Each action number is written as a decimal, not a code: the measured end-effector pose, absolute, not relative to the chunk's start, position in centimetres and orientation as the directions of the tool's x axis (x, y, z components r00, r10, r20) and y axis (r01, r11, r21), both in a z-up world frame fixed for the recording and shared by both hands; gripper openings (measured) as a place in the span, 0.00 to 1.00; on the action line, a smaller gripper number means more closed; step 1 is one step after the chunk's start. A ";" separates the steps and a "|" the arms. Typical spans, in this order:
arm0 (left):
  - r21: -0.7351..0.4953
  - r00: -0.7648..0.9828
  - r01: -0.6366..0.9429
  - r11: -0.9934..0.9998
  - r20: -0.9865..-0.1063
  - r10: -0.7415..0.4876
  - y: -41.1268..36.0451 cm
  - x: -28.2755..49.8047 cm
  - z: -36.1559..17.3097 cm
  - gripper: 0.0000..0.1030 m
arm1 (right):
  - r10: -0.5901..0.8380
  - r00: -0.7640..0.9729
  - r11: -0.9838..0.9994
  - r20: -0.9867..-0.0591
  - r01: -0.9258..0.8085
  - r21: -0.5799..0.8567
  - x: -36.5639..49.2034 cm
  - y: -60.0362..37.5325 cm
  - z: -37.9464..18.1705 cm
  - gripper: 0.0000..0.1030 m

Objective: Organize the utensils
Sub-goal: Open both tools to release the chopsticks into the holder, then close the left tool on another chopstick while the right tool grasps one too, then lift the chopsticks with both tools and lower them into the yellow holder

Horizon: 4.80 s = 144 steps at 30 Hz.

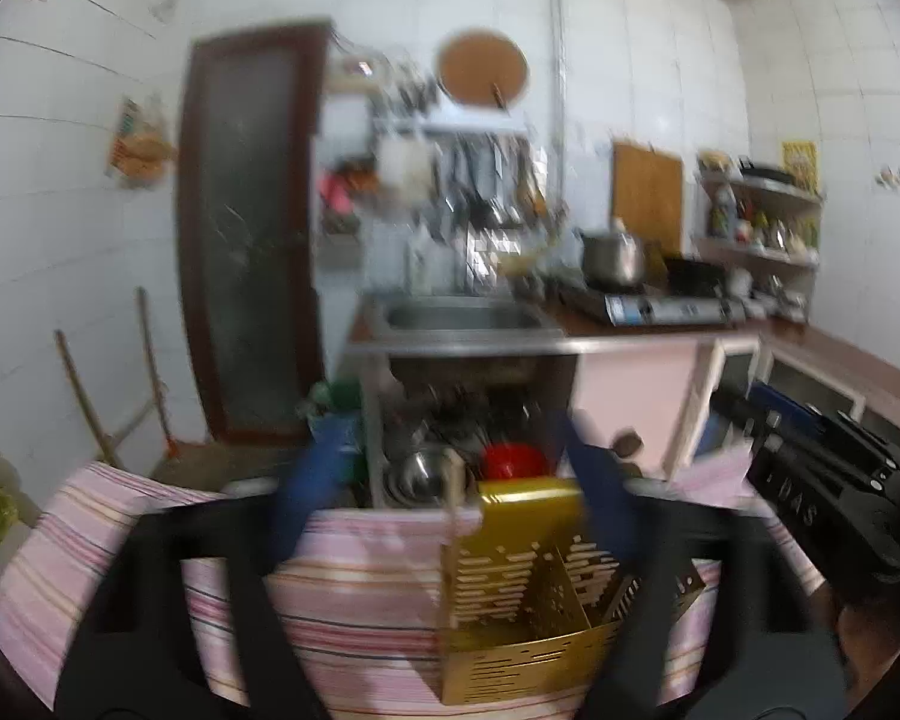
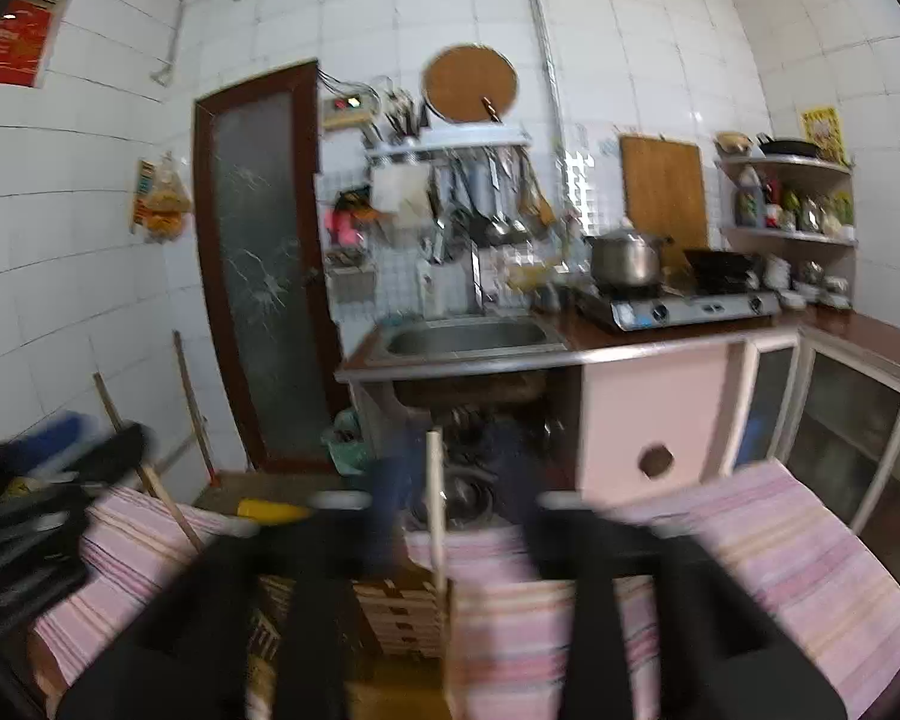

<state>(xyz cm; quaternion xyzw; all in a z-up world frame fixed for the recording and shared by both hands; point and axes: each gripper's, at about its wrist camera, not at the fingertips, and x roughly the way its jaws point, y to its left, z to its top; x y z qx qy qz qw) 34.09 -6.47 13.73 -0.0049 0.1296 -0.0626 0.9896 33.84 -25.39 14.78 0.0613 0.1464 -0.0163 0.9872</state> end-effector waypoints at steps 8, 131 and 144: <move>-0.034 0.949 0.105 0.994 -0.296 -0.110 -3.2 27.2 15.3 0.95 | -0.111 0.915 0.983 -0.387 0.158 0.094 26.4 -28.5 15.5 0.70; -0.036 0.736 0.060 0.998 -0.673 -0.068 -3.1 23.3 -0.1 0.04 | -0.061 0.756 0.968 -0.652 0.205 0.147 21.3 -23.8 1.8 0.06; -0.028 0.833 0.054 0.998 -0.549 -0.061 -2.6 20.8 4.6 0.04 | -0.057 0.845 0.973 -0.532 0.167 0.161 19.2 -25.1 5.8 0.06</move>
